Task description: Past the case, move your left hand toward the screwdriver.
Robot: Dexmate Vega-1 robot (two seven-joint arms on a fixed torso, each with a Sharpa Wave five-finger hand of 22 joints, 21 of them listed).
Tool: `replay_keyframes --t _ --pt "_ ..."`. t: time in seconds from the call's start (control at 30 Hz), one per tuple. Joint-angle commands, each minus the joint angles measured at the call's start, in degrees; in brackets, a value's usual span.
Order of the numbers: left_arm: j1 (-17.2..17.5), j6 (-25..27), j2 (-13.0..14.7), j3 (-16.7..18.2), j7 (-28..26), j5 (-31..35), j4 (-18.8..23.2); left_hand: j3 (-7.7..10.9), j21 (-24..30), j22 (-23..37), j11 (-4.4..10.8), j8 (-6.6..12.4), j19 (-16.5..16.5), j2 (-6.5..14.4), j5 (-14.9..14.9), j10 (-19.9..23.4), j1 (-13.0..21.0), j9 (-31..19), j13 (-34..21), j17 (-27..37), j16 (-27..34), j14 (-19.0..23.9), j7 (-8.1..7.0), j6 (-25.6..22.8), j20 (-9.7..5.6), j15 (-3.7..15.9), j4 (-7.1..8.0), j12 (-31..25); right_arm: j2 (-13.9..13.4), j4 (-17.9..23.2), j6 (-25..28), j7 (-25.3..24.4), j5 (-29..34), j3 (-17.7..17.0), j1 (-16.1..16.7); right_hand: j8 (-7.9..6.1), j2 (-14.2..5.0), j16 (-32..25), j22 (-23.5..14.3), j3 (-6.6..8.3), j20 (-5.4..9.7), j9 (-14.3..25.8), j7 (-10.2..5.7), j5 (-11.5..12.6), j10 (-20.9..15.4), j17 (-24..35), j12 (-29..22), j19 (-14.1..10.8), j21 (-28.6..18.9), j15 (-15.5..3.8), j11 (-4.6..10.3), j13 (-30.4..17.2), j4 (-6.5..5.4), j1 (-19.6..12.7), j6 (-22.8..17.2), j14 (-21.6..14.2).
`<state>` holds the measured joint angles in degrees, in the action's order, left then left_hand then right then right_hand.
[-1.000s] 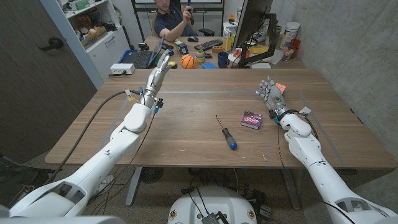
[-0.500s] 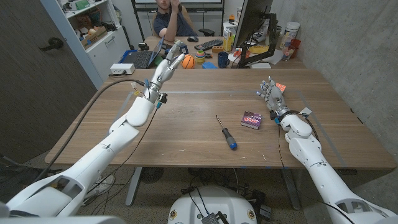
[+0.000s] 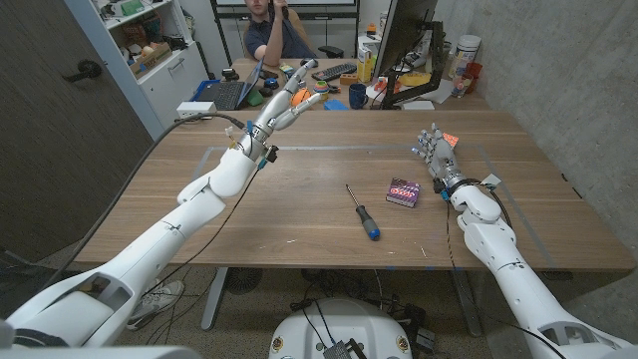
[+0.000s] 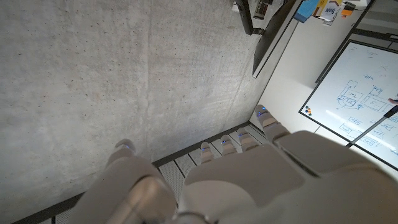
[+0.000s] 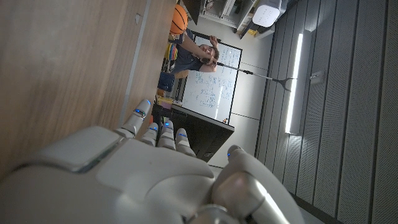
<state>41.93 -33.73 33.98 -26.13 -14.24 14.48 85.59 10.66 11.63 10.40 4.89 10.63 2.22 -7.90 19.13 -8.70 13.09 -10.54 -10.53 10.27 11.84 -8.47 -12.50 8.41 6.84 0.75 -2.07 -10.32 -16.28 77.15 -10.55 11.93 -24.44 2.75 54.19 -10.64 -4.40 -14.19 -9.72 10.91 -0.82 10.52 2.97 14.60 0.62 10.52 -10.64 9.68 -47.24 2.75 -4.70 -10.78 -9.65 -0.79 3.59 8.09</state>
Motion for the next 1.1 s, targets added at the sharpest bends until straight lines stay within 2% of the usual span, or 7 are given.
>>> replay_keyframes --t 0.03,0.1,0.2,0.57,0.8,0.97,1.1 --pt "-2.2 -1.2 0.6 -2.3 1.0 6.9 1.4 0.15 0.0 0.1 0.06 0.02 -0.1 -0.1 0.3 -0.5 1.0 -0.2 -0.2 0.1 -0.2 -0.8 -0.11 0.7 -0.41 -0.03 -0.51 -0.1 0.0 0.2 0.1 0.2 -0.2 -0.2 0.4 -0.30 -1.99 0.1 -0.2 -0.14 -0.23 0.2 -0.10 0.4 0.0 0.1 -0.3 2.7 0.2 0.19 -0.50 -0.3 -0.08 -0.1 0.5 0.3" --pt "-2.5 -1.1 0.8 -2.7 0.8 8.8 1.8 -0.03 -0.1 0.1 1.45 -0.02 -0.1 -0.3 0.4 -0.6 1.6 -0.2 -0.2 0.1 -0.2 -0.9 -0.12 1.2 -0.36 -0.07 -0.85 -0.1 0.0 0.0 0.0 0.3 -0.2 -0.2 0.3 -0.30 -1.98 0.2 -0.2 -0.18 -0.21 0.2 -0.12 0.4 0.0 0.1 -0.3 2.7 0.3 0.19 -0.49 -0.3 -0.09 -0.1 0.5 0.3" --pt "-3.0 -1.0 1.3 -3.2 0.9 11.3 2.6 -0.14 0.0 0.1 1.93 -0.01 0.1 -0.4 0.4 -0.6 1.9 -0.2 -0.2 0.1 -0.2 -0.8 -0.13 1.4 -0.34 -0.17 -1.04 -0.1 0.1 0.1 0.2 0.3 -0.4 -0.2 0.3 -0.30 -1.97 0.2 -0.2 -0.23 -0.23 0.2 -0.11 0.4 0.0 0.1 -0.3 2.7 0.3 0.21 -0.48 -0.3 -0.09 -0.1 0.5 0.3" --pt "-4.5 -0.7 2.7 -5.5 2.1 18.5 5.4 -0.46 -0.2 0.1 1.60 0.07 0.0 -0.5 0.5 -1.1 2.6 -0.2 -0.2 0.1 -0.3 -1.3 -0.14 1.9 -0.77 -0.03 -1.47 -0.1 0.3 -0.5 -0.2 0.5 -0.3 -0.2 0.1 -0.31 -1.90 0.2 -0.2 -0.44 -0.25 0.2 -0.11 0.4 0.0 0.2 -0.3 2.6 0.6 0.26 -0.50 -0.3 -0.13 0.0 0.5 0.3" --pt "-6.2 0.2 3.9 -7.9 8.1 20.2 6.5 -0.67 -0.5 0.1 1.62 0.18 -0.8 -0.5 0.6 -1.0 3.3 -0.2 -0.2 0.1 -0.3 -1.5 -0.14 2.1 -1.87 -0.05 -1.82 -0.2 0.6 -1.3 -0.4 0.8 -0.6 -0.3 -0.1 -0.30 -1.83 0.2 -0.2 -0.62 -0.30 0.2 -0.13 0.4 0.0 0.2 -0.3 2.6 0.8 0.17 -0.48 -0.3 -0.16 0.1 0.5 0.2" --pt "-6.3 2.0 4.4 -8.9 9.6 23.0 8.1 -0.87 -0.4 0.1 1.21 0.14 -0.6 -0.4 0.7 -1.3 4.0 -0.3 -0.2 0.1 0.0 -0.8 -0.13 2.6 -2.81 0.51 -2.20 -0.2 0.8 -1.5 -0.2 0.8 -0.8 -0.5 -0.1 -0.31 -1.80 0.2 -0.2 -0.73 -0.32 0.2 -0.10 0.4 0.0 0.2 -0.3 2.6 0.9 0.21 -0.43 -0.3 -0.17 0.1 0.5 0.3" --pt "-6.9 2.1 4.5 -9.9 10.9 23.9 8.3 -0.95 -0.4 0.1 1.15 0.10 -0.4 -0.4 0.8 -1.4 4.2 -0.3 -0.2 0.1 0.1 -0.5 -0.12 2.9 -2.84 0.60 -2.31 -0.1 0.9 -1.6 0.0 0.8 -0.9 -0.6 -0.2 -0.32 -1.79 0.2 -0.2 -0.81 -0.31 0.2 -0.11 0.5 0.0 0.2 -0.4 2.6 1.0 0.24 -0.40 -0.3 -0.18 0.1 0.4 0.3"
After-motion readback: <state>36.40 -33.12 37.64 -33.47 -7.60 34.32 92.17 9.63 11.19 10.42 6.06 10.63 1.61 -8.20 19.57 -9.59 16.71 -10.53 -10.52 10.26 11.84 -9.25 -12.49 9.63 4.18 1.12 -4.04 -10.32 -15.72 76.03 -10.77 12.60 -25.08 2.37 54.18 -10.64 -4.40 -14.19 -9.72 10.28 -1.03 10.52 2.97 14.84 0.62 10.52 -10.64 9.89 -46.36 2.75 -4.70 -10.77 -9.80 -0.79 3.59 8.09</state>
